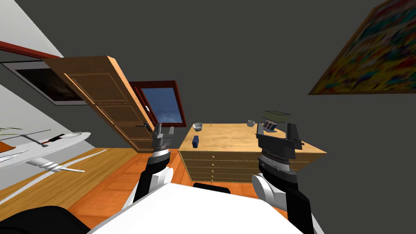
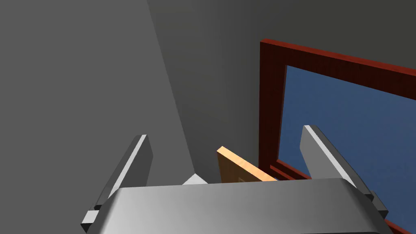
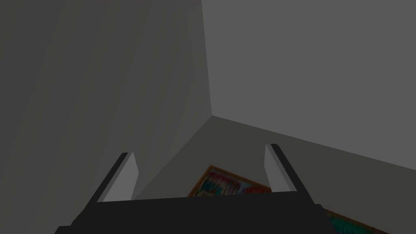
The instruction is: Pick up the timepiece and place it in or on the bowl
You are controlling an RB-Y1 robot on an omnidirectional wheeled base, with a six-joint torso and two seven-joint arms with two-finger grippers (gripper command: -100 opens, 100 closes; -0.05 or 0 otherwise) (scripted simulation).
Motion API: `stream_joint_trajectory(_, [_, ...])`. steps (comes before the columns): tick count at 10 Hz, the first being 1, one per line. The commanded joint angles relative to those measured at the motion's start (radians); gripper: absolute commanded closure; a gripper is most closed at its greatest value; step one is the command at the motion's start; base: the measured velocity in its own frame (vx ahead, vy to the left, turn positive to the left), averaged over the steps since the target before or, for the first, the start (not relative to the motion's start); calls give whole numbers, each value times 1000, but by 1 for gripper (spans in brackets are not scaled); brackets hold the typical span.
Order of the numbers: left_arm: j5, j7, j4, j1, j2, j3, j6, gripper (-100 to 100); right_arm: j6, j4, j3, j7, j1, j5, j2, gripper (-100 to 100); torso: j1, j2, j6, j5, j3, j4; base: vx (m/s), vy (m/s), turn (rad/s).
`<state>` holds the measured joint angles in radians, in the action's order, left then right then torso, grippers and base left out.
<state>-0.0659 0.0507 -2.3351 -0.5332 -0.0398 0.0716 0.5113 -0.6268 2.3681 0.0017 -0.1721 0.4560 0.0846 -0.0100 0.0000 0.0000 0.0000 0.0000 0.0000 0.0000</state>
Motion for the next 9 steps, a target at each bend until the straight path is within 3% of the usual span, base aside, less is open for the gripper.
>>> stream_joint_trajectory(1, [2,-3,0,-7,48,-3,3,-100,0,0,0,0,0,0,0,0,0,0,0,0,0,0,-13,-14,-64])
stream_joint_trajectory(3, [5,-6,1,-14,87,-7,5,-100,0,0,0,0,0,0,0,0,-1,2,0,0,1,0,-25,-25,-60])
stream_joint_trajectory(4, [8,-9,1,-23,127,-11,9,-100,0,0,0,0,0,0,0,0,-1,2,0,0,1,0,-22,-28,-73])
stream_joint_trajectory(5, [8,-9,1,-23,133,-11,9,-100,0,0,0,0,0,0,0,0,-2,2,0,0,1,0,-17,-23,-41])
stream_joint_trajectory(6, [13,-14,2,-34,173,-17,12,-100,0,0,0,0,0,0,0,0,-1,1,0,0,1,0,-21,-28,-109])
stream_joint_trajectory(9, [19,-20,2,-48,242,-23,17,-100,0,0,0,0,0,0,0,0,-2,2,0,-1,1,0,-22,-33,-60])
